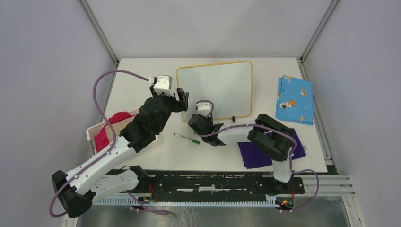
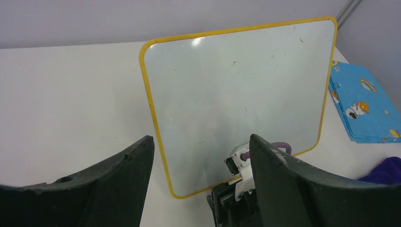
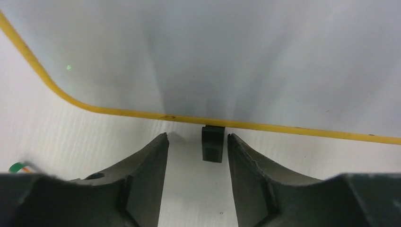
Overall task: Write a sentence on the whiteboard
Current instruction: Move the whiteboard to the center of the board.
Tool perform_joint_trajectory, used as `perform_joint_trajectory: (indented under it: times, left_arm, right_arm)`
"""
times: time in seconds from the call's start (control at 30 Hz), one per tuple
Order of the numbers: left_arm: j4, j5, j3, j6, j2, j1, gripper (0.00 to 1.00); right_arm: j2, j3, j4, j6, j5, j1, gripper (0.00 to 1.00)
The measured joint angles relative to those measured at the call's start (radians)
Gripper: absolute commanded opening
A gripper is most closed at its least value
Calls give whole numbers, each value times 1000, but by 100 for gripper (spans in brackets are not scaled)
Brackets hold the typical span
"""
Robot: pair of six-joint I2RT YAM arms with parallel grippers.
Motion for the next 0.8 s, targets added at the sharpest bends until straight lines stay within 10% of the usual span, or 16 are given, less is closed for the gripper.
perform_joint_trajectory:
  times: [0.3, 0.8]
  left_arm:
    - [0, 0, 0, 1, -5, -9, 79]
    - [2, -22, -3, 27, -53, -16, 79]
  right_arm:
    - [-164, -65, 2, -34, -98, 7, 70]
    - [-780, -756, 196, -205, -189, -277, 68]
